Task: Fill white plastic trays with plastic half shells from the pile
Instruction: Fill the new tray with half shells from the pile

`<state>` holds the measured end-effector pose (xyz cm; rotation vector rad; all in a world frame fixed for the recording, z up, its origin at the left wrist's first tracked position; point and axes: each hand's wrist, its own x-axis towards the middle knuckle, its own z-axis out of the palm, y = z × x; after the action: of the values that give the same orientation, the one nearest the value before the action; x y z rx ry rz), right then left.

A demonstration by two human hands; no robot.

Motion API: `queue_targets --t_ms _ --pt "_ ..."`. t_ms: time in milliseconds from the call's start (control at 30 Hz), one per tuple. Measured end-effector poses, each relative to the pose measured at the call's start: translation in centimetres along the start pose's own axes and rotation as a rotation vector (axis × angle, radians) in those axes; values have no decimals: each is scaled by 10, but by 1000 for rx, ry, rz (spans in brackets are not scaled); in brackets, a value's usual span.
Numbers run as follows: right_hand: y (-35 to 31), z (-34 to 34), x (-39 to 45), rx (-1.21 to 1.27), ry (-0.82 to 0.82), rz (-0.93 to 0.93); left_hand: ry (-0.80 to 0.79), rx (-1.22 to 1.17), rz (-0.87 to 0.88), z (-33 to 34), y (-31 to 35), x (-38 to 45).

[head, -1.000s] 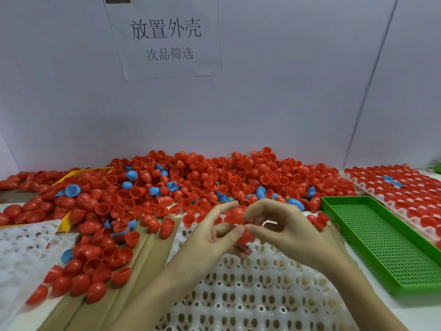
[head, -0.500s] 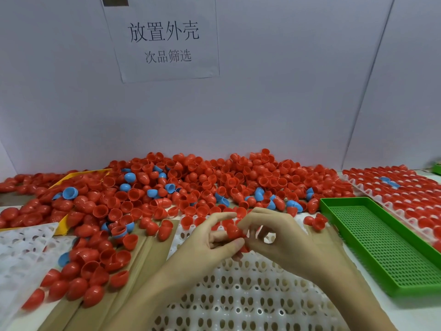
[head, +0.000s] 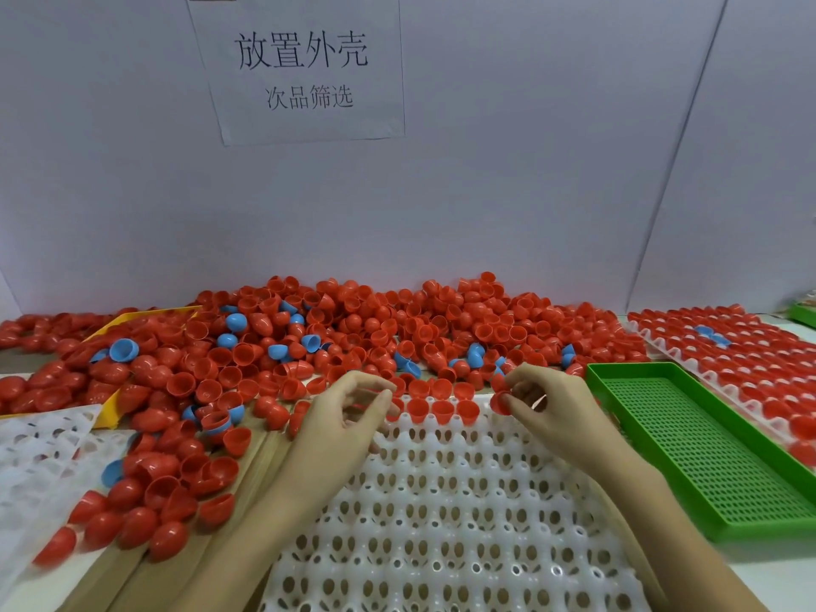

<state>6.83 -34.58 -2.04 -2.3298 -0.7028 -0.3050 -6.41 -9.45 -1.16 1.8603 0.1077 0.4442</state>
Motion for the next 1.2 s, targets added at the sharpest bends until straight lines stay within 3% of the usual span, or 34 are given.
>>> queue_targets --t_ms 467,633,867,1200 --pt "9 6 3 67 12 -83 92 200 132 -7 -6 3" --pt "8 11 5 -5 -87 -118 189 588 128 -17 -29 11" --pt "8 11 5 -50 -119 -101 -60 822 -98 -23 -60 16" --pt "15 5 2 176 122 -56 -55 840 -55 -24 -56 16"
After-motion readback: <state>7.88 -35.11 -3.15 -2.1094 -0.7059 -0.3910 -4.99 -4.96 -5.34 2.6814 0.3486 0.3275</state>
